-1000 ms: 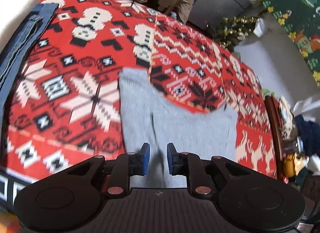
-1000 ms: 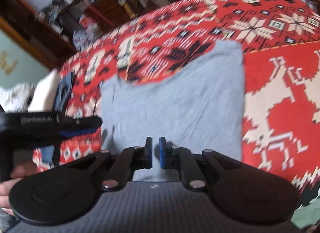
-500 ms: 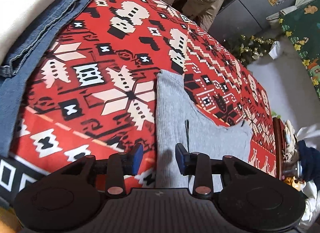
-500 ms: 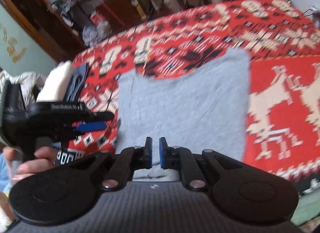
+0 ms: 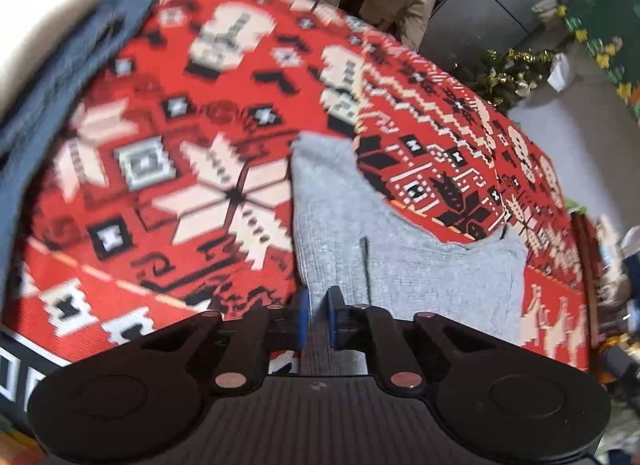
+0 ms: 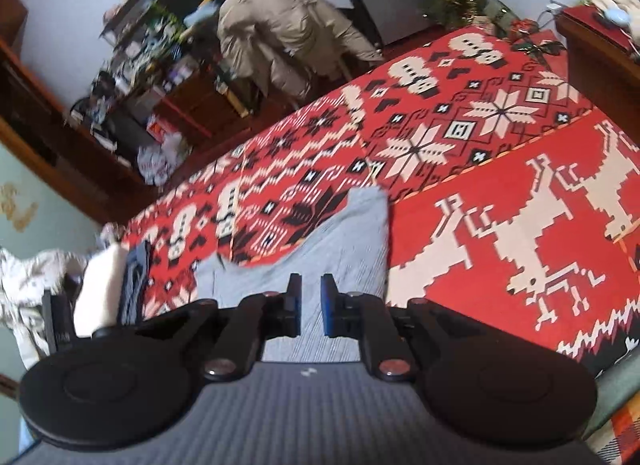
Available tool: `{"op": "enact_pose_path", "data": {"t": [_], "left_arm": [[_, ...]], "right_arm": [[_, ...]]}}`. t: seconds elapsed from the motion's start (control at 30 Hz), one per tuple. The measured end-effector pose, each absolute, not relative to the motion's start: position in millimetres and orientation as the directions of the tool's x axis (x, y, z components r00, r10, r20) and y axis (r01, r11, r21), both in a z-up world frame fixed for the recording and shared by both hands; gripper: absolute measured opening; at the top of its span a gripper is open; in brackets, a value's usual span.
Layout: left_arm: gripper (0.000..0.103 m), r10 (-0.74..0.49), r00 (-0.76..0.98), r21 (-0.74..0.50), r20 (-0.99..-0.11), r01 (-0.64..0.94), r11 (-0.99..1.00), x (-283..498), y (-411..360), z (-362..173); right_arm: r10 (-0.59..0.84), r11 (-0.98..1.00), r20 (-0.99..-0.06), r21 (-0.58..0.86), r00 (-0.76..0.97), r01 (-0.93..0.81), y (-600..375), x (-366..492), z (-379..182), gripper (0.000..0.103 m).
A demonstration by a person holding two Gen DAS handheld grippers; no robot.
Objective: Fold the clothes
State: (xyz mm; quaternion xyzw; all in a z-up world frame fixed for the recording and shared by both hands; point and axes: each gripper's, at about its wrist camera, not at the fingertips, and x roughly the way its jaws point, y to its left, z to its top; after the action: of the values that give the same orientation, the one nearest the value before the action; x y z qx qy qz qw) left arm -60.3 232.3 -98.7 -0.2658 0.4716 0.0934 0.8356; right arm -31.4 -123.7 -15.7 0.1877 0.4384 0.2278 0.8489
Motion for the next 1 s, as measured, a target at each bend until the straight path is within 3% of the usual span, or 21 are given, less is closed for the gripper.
{"op": "enact_pose_path", "data": {"t": [0.2, 0.5, 0.8, 0.9, 1.0], "left_arm": [[0.008, 0.013, 0.573, -0.205, -0.819, -0.315, 0.926, -54, 171, -59], [0.008, -0.077, 0.585, -0.174, -0.807, -0.111, 0.979, -31, 63, -37], [0.009, -0.283, 0.504, -0.403, -0.816, -0.145, 0.904, -15, 66, -66], [0.018, -0.292, 0.529, -0.431, -0.797, -0.16, 0.888, -20, 91, -55], [0.021, -0.27, 0.548, -0.423, -0.792, -0.174, 0.889, -25, 118, -46]], "right_arm": [[0.535, 0.838, -0.671, 0.497, 0.514, -0.224, -123, -29, -19, 0.013], [0.489, 0.858, -0.683, 0.488, 0.542, -0.16, -143, -20, -22, 0.013], [0.579, 0.783, -0.664, 0.614, 0.473, -0.098, -170, -1, -54, 0.013], [0.626, 0.746, -0.645, 0.658, 0.439, -0.097, -159, 7, -65, 0.015], [0.645, 0.729, -0.638, 0.679, 0.421, -0.089, -142, 12, -75, 0.018]]}}
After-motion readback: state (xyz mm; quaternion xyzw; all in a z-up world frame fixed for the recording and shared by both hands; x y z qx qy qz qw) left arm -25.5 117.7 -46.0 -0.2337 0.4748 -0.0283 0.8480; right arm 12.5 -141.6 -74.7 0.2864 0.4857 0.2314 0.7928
